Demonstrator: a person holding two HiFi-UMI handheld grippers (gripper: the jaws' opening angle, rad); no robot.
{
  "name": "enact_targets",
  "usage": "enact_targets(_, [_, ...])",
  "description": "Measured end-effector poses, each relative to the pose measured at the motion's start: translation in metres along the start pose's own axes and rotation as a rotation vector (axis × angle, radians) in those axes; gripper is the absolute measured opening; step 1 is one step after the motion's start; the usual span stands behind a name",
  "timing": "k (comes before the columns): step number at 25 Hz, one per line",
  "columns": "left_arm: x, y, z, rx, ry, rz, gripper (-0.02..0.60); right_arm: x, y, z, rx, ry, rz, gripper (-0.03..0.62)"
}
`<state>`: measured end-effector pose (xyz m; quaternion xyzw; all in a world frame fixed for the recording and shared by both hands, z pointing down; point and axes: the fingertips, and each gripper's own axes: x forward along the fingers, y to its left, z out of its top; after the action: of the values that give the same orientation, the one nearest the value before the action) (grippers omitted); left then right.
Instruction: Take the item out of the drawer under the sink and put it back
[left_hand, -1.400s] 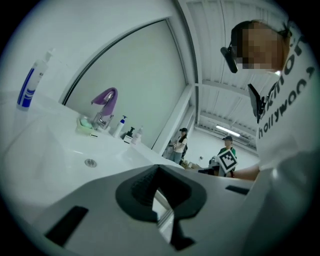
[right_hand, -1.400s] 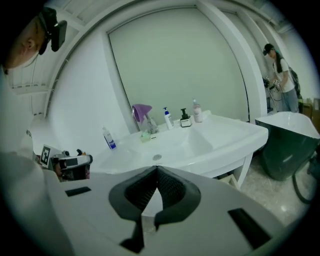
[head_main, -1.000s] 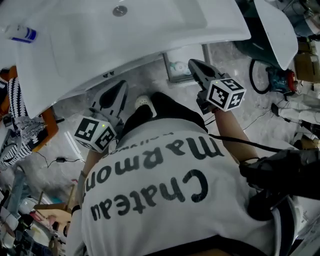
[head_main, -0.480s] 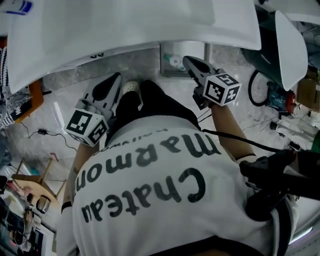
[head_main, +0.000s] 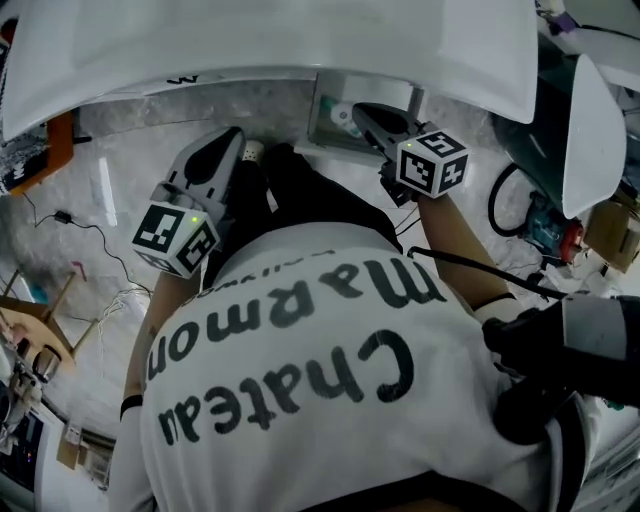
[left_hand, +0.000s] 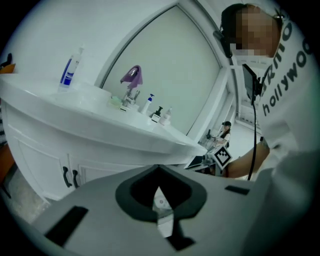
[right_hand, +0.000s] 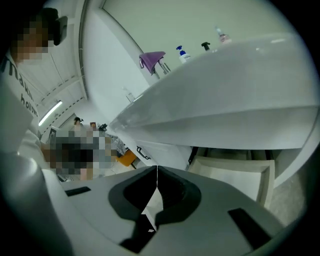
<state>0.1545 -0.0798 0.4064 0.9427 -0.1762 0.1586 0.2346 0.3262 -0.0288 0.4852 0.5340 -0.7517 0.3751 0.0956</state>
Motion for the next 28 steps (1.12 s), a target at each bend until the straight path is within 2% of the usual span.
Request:
enact_targets(3, [-0.001, -0.002, -0.006, -0.026, -0.019, 0.073, 0.009, 0.005, -0.008, -0.014, -0.063, 0.080, 0.013, 0.012])
enact_targets(6, [-0.006, -0.003, -0.009, -0.046, -0.033, 0.118, 0.009, 0.009, -0.015, -0.027, -0.139, 0.148, -0.002, 0.012])
enact_targets(10, [-0.014, -0.004, -0.013, -0.071, -0.052, 0.185, 0.009, 0.020, -0.022, -0.039, -0.208, 0.226, 0.028, 0.012])
enact_targets(18, [-0.034, 0.010, -0.019, -0.097, -0.080, 0.302, 0.009, 0.044, -0.035, -0.062, -0.287, 0.353, 0.075, 0.012])
enact_targets(24, [-0.056, 0.016, -0.028, -0.146, -0.107, 0.384, 0.009, 0.060, -0.042, -0.077, -0.316, 0.411, 0.048, 0.015])
enact_targets(25, [-0.060, 0.019, -0.030, -0.151, -0.106, 0.395, 0.009, 0.063, -0.044, -0.081, -0.321, 0.425, 0.044, 0.032])
enact_targets(27, [-0.066, 0.024, -0.032, -0.166, -0.113, 0.419, 0.009, 0.070, -0.047, -0.086, -0.332, 0.455, 0.040, 0.124])
enact_targets(28, [-0.069, 0.027, -0.033, -0.174, -0.119, 0.430, 0.009, 0.073, -0.050, -0.087, -0.337, 0.468, 0.036, 0.124])
